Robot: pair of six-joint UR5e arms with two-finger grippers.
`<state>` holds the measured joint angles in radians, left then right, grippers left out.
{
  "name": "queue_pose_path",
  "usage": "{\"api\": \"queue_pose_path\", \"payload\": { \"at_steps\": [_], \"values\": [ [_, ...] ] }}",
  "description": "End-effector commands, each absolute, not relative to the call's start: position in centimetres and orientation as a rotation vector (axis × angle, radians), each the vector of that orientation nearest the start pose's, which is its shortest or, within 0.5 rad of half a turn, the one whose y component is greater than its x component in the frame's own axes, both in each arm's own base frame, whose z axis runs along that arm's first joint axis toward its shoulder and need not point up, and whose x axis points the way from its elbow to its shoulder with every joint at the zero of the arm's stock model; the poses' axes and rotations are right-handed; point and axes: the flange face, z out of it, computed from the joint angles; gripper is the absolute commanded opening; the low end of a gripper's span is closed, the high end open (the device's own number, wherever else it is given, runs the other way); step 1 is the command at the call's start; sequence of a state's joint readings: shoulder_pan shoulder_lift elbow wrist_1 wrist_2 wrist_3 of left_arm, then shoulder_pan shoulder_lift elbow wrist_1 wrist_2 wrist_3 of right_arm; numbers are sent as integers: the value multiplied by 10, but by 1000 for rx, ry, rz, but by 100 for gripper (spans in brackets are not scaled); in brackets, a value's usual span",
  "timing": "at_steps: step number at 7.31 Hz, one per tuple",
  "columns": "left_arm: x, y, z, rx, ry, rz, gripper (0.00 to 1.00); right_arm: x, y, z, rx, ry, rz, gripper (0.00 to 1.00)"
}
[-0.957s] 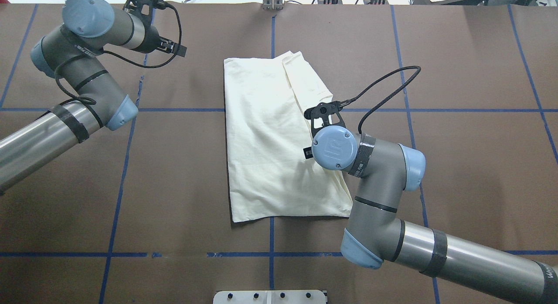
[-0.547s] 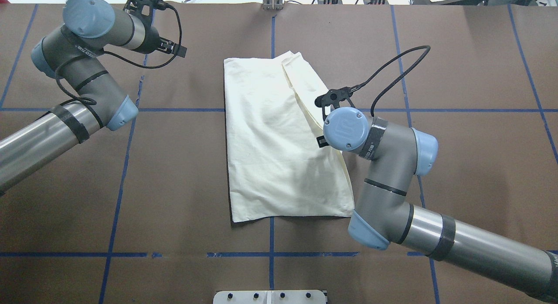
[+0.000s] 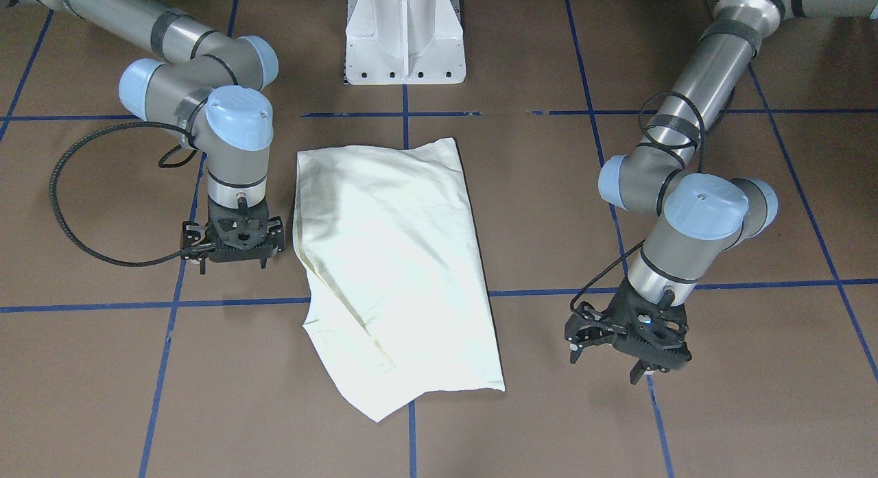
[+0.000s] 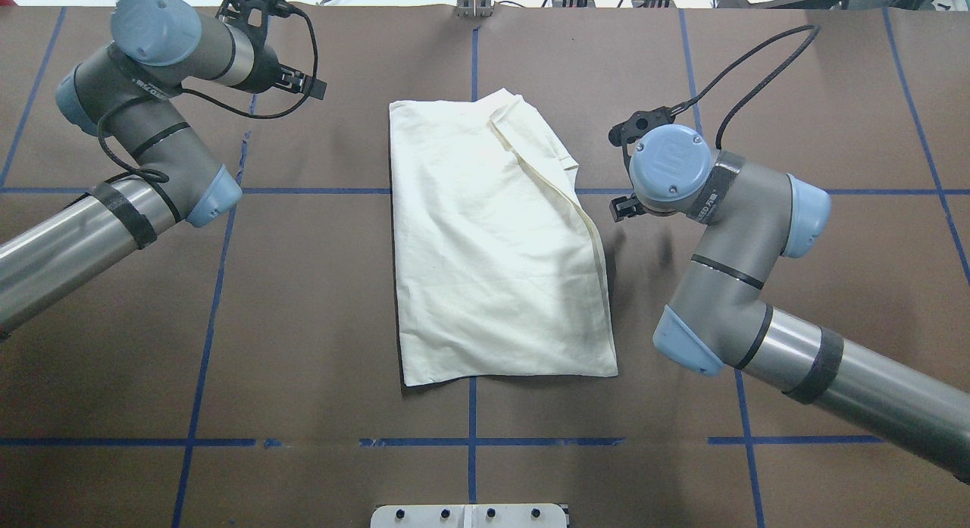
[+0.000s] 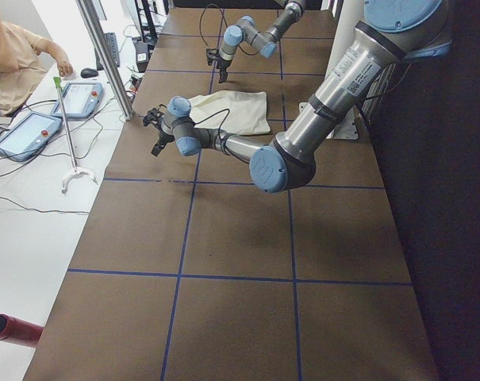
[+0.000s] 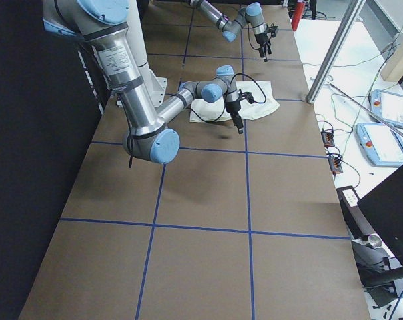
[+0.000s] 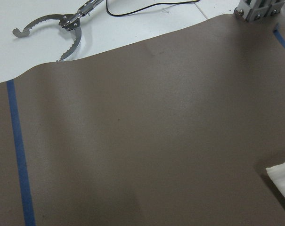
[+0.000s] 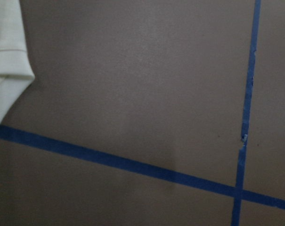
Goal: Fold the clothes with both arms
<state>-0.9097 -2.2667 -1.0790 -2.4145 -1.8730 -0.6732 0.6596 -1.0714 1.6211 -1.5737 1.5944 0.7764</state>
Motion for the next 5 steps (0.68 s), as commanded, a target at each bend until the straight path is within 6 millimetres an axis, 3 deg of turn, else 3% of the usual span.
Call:
{"api": "queue_pose_path", "payload": {
  "at_steps": [1, 3, 5],
  "values": [
    [403, -685, 369, 649, 861, 149, 100, -439, -534, 341, 329, -495, -117, 100],
    [403, -685, 368, 650, 861, 149, 100, -455, -544, 286, 359, -555, -62, 100],
    [403, -685, 368, 649, 862, 147, 100, -509, -585, 238, 318, -556, 25, 100]
  ]
}}
